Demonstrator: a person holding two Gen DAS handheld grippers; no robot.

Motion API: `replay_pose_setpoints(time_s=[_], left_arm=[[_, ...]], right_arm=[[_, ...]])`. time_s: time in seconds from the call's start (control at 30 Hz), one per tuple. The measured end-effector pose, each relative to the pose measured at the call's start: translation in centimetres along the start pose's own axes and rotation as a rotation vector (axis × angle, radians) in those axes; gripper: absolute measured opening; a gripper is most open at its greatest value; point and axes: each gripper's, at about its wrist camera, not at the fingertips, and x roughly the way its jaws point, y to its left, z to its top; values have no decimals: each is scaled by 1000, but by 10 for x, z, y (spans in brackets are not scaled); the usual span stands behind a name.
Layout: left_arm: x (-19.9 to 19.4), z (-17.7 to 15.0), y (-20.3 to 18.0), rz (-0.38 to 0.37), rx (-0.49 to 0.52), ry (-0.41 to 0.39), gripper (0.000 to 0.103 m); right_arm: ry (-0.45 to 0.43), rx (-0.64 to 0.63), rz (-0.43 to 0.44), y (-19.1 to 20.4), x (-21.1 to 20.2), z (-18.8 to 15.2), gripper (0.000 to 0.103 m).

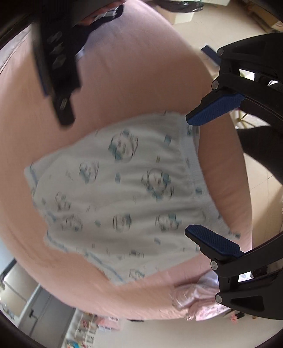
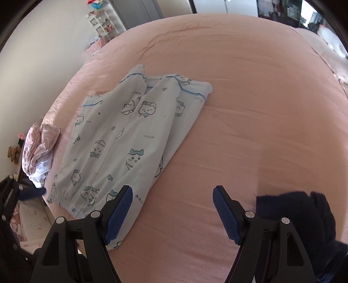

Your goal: Fold clothes

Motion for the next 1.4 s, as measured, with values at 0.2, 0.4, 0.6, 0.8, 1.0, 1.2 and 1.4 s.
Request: replay_pose_setpoints(time_s=[0.2,0.4,0.6,0.8,1.0,1.2,1.4], left_arm=[[16,8,-35,84,85,35,93],[25,13,-65,254,166,44,93],[28,15,-115,517,358,-28,93],[46,11,-136,673,495,-7,94],[49,15,-123,751,485,28,95],[49,17,-110,766,484,25,95],[37,7,-129,714,550,11,94]], right_arm=[[17,-24,3,4,9,10,76],[33,30,28,-19,23,16,76],[36,108,54,-46,37,14,76],[18,234,176,-73,48,21,76],[40,352,333,-80,63,42,76],[104,485,536,-79,94,53,76],[76,622,654,-86,112,61,78]])
